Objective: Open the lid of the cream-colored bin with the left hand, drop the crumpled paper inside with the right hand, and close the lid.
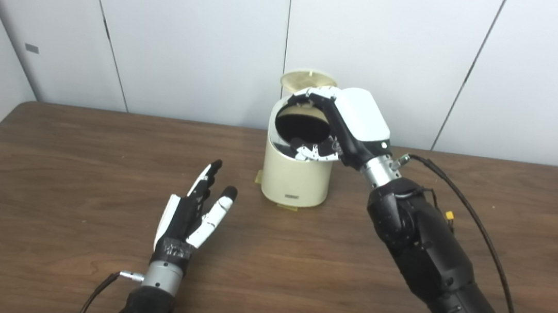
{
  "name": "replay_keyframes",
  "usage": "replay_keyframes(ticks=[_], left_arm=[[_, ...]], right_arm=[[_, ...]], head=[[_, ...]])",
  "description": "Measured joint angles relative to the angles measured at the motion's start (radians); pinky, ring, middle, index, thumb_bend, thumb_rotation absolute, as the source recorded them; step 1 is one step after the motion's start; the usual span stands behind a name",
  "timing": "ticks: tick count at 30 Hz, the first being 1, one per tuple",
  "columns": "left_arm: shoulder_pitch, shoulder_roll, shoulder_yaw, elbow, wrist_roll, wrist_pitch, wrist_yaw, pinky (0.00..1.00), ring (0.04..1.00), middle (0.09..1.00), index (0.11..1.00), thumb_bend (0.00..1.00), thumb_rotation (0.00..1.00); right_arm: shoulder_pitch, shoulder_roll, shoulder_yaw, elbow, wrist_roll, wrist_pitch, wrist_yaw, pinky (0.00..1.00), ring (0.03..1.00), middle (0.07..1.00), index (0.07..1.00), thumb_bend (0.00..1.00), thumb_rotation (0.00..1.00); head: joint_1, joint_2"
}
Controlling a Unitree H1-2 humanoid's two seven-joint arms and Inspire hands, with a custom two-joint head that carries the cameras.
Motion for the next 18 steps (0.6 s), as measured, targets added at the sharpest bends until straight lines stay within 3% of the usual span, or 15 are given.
replay_keyframes(ticks=[6,18], left_arm=[[0.0,-0.003,0.001,0.006,-0.002,-0.004,0.002,1.0,1.0,1.0,1.0,0.62,0.7],[-0.037,-0.013,0.049,0.058,-0.031,-0.056,0.024,1.0,1.0,0.995,1.0,0.59,0.69]], right_arm=[[0.02,0.003,-0.028,-0.003,0.0,-0.016,-0.064,0.33,0.403,0.511,0.498,0.5,0.0],[0.079,0.002,-0.102,-0.097,0.039,-0.014,-0.076,0.32,0.412,0.524,0.494,0.5,0.0]], head=[[0.008,-0.008],[0.008,-0.025]])
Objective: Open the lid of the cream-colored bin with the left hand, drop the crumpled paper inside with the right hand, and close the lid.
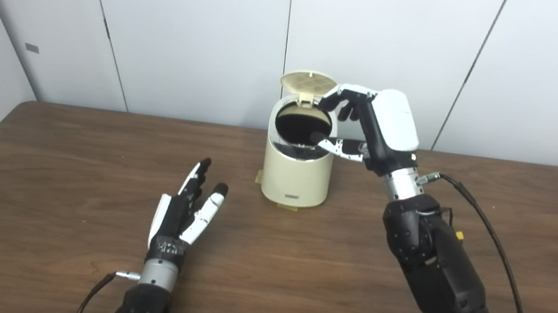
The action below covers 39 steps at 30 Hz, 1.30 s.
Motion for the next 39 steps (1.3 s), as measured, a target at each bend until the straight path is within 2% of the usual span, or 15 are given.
replay_keyframes(ticks=[3,7,10,11,15,16,18,20,21,23,26,29,34,38,39], left_arm=[[-0.004,0.0,0.001,0.004,0.002,-0.002,0.0,1.0,1.0,0.99,1.0,0.6,0.69],[-0.005,0.002,0.015,0.017,-0.013,-0.002,-0.003,1.0,1.0,0.981,1.0,0.56,0.68],[-0.015,0.008,0.035,0.019,-0.041,-0.003,-0.006,1.0,1.0,0.991,1.0,0.56,0.71],[-0.023,0.012,0.04,0.02,-0.046,-0.001,-0.006,1.0,1.0,0.996,1.0,0.57,0.72],[-0.075,0.02,0.061,0.019,-0.085,0.036,-0.015,1.0,0.998,1.0,1.0,0.53,0.75],[-0.095,0.022,0.064,0.018,-0.093,0.058,-0.019,1.0,0.999,1.0,1.0,0.52,0.75],[-0.133,0.022,0.072,0.011,-0.129,0.117,-0.025,1.0,1.0,1.0,1.0,0.51,0.75],[-0.166,0.021,0.074,0.007,-0.148,0.172,-0.027,1.0,1.0,1.0,1.0,0.46,0.78],[-0.185,0.022,0.072,0.006,-0.149,0.194,-0.027,1.0,1.0,1.0,1.0,0.45,0.78],[-0.219,0.025,0.07,0.005,-0.151,0.227,-0.028,1.0,1.0,1.0,1.0,0.47,0.77],[-0.263,0.034,0.071,0.005,-0.162,0.266,-0.042,1.0,1.0,1.0,1.0,0.49,0.77],[-0.301,0.034,0.07,0.007,-0.173,0.297,-0.05,1.0,1.0,1.0,1.0,0.55,0.8],[-0.373,0.047,0.066,0.043,-0.19,0.317,-0.067,1.0,1.0,1.0,1.0,0.58,0.79],[-0.428,0.07,0.052,0.078,-0.191,0.322,-0.089,1.0,1.0,1.0,0.994,0.57,0.79],[-0.441,0.072,0.047,0.086,-0.191,0.322,-0.095,1.0,1.0,1.0,0.997,0.57,0.82]], right_arm=[[0.02,0.0,-0.018,-0.011,0.002,0.001,-0.009,0.32,0.41,0.519,0.493,0.5,0.0],[0.058,0.0,-0.042,-0.029,0.015,0.001,-0.021,0.31,0.407,0.524,0.512,0.49,0.0],[0.102,0.015,-0.09,-0.053,0.075,0.023,-0.01,0.31,0.408,0.513,0.507,0.5,0.0],[0.119,0.03,-0.117,-0.081,0.12,0.051,0.01,0.31,0.413,0.509,0.523,0.5,0.0],[0.192,0.112,-0.233,-0.22,0.355,0.206,0.115,0.44,0.457,0.495,0.519,0.52,0.0],[0.207,0.124,-0.245,-0.244,0.406,0.245,0.141,0.46,0.512,0.49,0.512,0.52,0.0],[0.245,0.139,-0.255,-0.292,0.453,0.311,0.181,0.47,0.552,0.485,0.508,0.52,0.01],[0.286,0.149,-0.262,-0.33,0.479,0.351,0.201,0.52,0.619,0.635,0.5,0.51,0.14],[0.309,0.15,-0.267,-0.35,0.495,0.37,0.209,0.53,0.635,0.66,0.499,0.51,0.15],[0.348,0.152,-0.288,-0.368,0.547,0.383,0.231,0.65,0.732,0.759,0.719,0.57,0.48],[0.397,0.15,-0.308,-0.385,0.623,0.399,0.266,0.73,0.791,0.817,0.813,0.55,0.66],[0.426,0.128,-0.298,-0.409,0.62,0.412,0.286,0.78,0.84,0.872,0.875,0.57,0.85],[0.47,0.077,-0.28,-0.426,0.606,0.412,0.315,0.84,0.904,0.921,0.901,0.65,0.97],[0.498,0.065,-0.296,-0.426,0.659,0.412,0.348,0.89,0.941,0.946,0.927,0.69,0.98],[0.498,0.064,-0.302,-0.426,0.679,0.413,0.356,0.92,0.954,0.953,0.932,0.7,0.97]], head=[[-0.008,-0.006],[-0.02,-0.009],[-0.026,-0.009],[-0.037,-0.008],[-0.046,-0.003],[-0.049,-0.003],[-0.051,-0.002],[-0.055,0.005],[-0.055,0.005],[-0.057,0.006],[-0.061,0.008],[-0.067,0.011],[-0.077,0.012],[-0.084,0.012],[-0.086,0.014]])
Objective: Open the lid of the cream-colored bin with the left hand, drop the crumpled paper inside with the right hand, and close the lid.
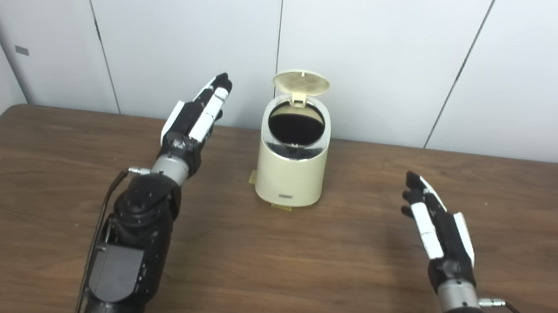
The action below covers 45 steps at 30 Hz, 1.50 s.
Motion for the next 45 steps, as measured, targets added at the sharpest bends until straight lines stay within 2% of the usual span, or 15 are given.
replay_keyframes(ticks=[2,5,8,11,14,19,24,31,33,34,38,41,42,44,45], left_arm=[[-0.026,0.005,-0.017,0.02,0.001,0.0,-0.012,1.0,1.0,1.0,1.0,0.57,0.86],[-0.06,0.021,-0.036,0.067,0.0,0.0,-0.049,1.0,1.0,1.0,1.0,0.59,0.88],[-0.086,0.029,-0.043,0.111,0.004,0.0,-0.06,1.0,1.0,1.0,0.996,0.56,0.91],[-0.114,0.038,-0.058,0.143,0.024,0.0,-0.062,1.0,1.0,1.0,1.0,0.58,0.93],[-0.141,0.046,-0.067,0.15,0.04,0.003,-0.067,1.0,1.0,1.0,0.954,0.56,0.99],[-0.18,0.055,-0.099,0.15,0.067,0.005,-0.081,1.0,1.0,0.99,0.909,0.58,1.0],[-0.182,0.058,-0.124,0.15,0.09,0.001,-0.082,1.0,1.0,0.96,0.856,0.57,1.0],[-0.182,0.058,-0.146,0.141,0.126,-0.019,-0.082,1.0,1.0,0.953,0.816,0.52,1.0],[-0.182,0.063,-0.171,0.14,0.164,-0.031,-0.082,1.0,1.0,0.964,0.793,0.52,1.0],[-0.182,0.07,-0.191,0.14,0.192,-0.037,-0.082,1.0,1.0,0.932,0.755,0.51,1.0],[-0.183,0.103,-0.26,0.128,0.307,-0.042,-0.079,1.0,0.978,0.886,0.706,0.49,1.0],[-0.182,0.115,-0.272,0.093,0.354,-0.045,-0.079,1.0,0.977,0.907,0.67,0.48,0.99],[-0.182,0.116,-0.272,0.082,0.361,-0.049,-0.079,1.0,0.956,0.88,0.658,0.47,0.97],[-0.18,0.117,-0.271,0.076,0.367,-0.066,-0.079,1.0,0.933,0.863,0.642,0.5,0.95],[-0.179,0.116,-0.271,0.074,0.375,-0.069,-0.079,1.0,0.951,0.883,0.638,0.52,0.95]], right_arm=[[-0.001,0.0,-0.021,0.0,0.05,0.002,0.016,0.94,0.966,0.958,0.934,0.74,0.97],[-0.001,-0.004,-0.039,0.0,0.094,0.007,0.029,0.94,0.967,0.963,0.949,0.72,1.0],[0.007,-0.01,-0.042,0.004,0.109,0.002,0.037,0.94,0.953,0.966,0.993,0.71,1.0],[0.021,-0.007,-0.048,0.04,0.136,-0.032,0.038,0.95,0.94,0.964,1.0,0.76,0.96],[0.037,0.012,-0.058,0.072,0.158,-0.075,0.037,0.94,0.938,0.969,1.0,0.75,0.96],[0.042,0.015,-0.057,0.074,0.155,-0.085,0.032,0.92,0.942,0.973,1.0,0.73,0.97],[0.047,0.008,-0.035,0.079,0.097,-0.111,0.015,0.91,0.933,0.974,1.0,0.67,0.96],[0.049,0.01,-0.015,0.084,0.029,-0.131,-0.015,0.88,0.923,0.97,1.0,0.67,0.97],[0.049,0.011,-0.01,0.084,0.02,-0.132,-0.019,0.86,0.919,0.971,1.0,0.67,0.95],[0.049,0.011,-0.008,0.084,0.016,-0.132,-0.022,0.84,0.91,0.967,1.0,0.65,0.93],[0.048,0.01,-0.002,0.084,-0.012,-0.133,-0.04,0.79,0.888,0.956,1.0,0.64,0.92],[0.048,0.003,0.022,0.081,-0.069,-0.132,-0.056,0.76,0.862,0.951,1.0,0.65,0.88],[0.047,0.001,0.031,0.08,-0.093,-0.133,-0.062,0.77,0.869,0.946,1.0,0.61,0.84],[0.048,-0.002,0.046,0.08,-0.134,-0.135,-0.076,0.78,0.875,0.937,1.0,0.58,0.78],[0.048,-0.001,0.052,0.081,-0.149,-0.137,-0.081,0.78,0.874,0.934,1.0,0.58,0.78]], head=[[0.0,-0.002],[0.003,-0.006],[0.012,-0.012],[0.021,-0.014],[0.025,-0.015],[0.026,-0.014],[0.028,-0.015],[0.029,-0.02],[0.028,-0.02],[0.028,-0.021],[0.026,-0.021],[0.021,-0.023],[0.017,-0.025],[0.017,-0.025],[0.017,-0.025]])
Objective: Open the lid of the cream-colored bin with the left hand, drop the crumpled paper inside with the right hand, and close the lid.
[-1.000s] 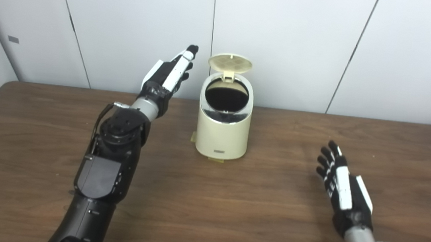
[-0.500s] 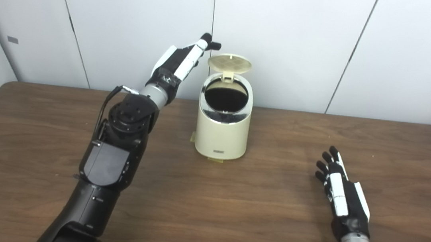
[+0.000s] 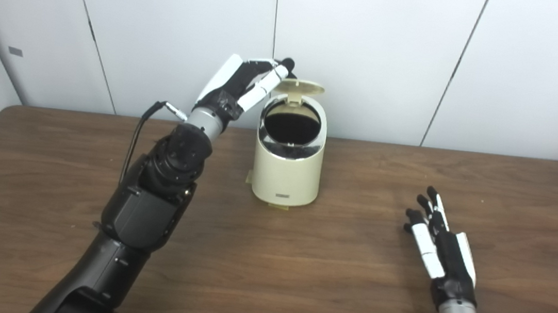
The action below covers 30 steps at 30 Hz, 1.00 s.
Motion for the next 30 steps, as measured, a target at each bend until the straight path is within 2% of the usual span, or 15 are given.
replay_keyframes(ticks=[3,8,15,20,23,26,28,30], left_arm=[[0.01,0.0,-0.003,-0.003,0.022,-0.006,0.0,0.99,0.97,0.899,0.621,0.53,0.96],[0.027,0.03,-0.055,-0.003,0.095,-0.061,-0.006,0.9,0.972,0.906,0.587,0.57,1.0],[0.038,0.093,-0.11,-0.026,0.217,-0.156,-0.028,0.84,0.947,0.899,0.575,0.59,0.99],[0.052,0.119,-0.17,-0.024,0.333,-0.231,-0.03,0.86,0.943,0.901,0.617,0.64,1.0],[0.052,0.132,-0.209,0.017,0.418,-0.282,-0.028,0.85,0.934,0.894,0.627,0.65,1.0],[0.049,0.143,-0.237,0.033,0.515,-0.328,0.008,0.9,0.958,0.905,0.639,0.62,1.0],[0.046,0.153,-0.257,0.034,0.576,-0.351,0.024,0.93,0.971,0.912,0.639,0.61,0.98],[0.044,0.158,-0.266,0.045,0.62,-0.374,0.05,0.95,0.978,0.917,0.64,0.6,0.97]], right_arm=[[0.0,0.002,0.007,0.001,-0.026,-0.004,-0.008,0.78,0.875,0.931,1.0,0.59,0.8],[0.0,0.002,0.009,0.001,-0.043,-0.002,-0.013,0.82,0.887,0.933,1.0,0.58,0.84],[-0.001,0.002,0.009,0.0,-0.054,0.001,-0.014,0.75,0.848,0.924,1.0,0.6,0.9],[0.0,0.001,0.007,-0.01,-0.054,0.01,-0.01,0.76,0.836,0.916,1.0,0.65,0.96],[0.002,0.002,0.005,-0.019,-0.051,0.021,-0.004,0.77,0.843,0.909,1.0,0.61,0.99],[0.002,0.002,0.001,-0.033,-0.051,0.046,0.0,0.78,0.853,0.899,1.0,0.55,1.0],[0.001,0.005,0.0,-0.034,-0.061,0.053,-0.002,0.78,0.847,0.89,1.0,0.56,1.0],[0.001,0.005,0.006,-0.034,-0.105,0.054,-0.016,0.82,0.844,0.875,1.0,0.58,1.0]], head=[[-0.006,0.0],[-0.006,0.006],[-0.009,0.017],[-0.011,0.021],[-0.014,0.026],[-0.017,0.032],[-0.018,0.034],[-0.021,0.035]])
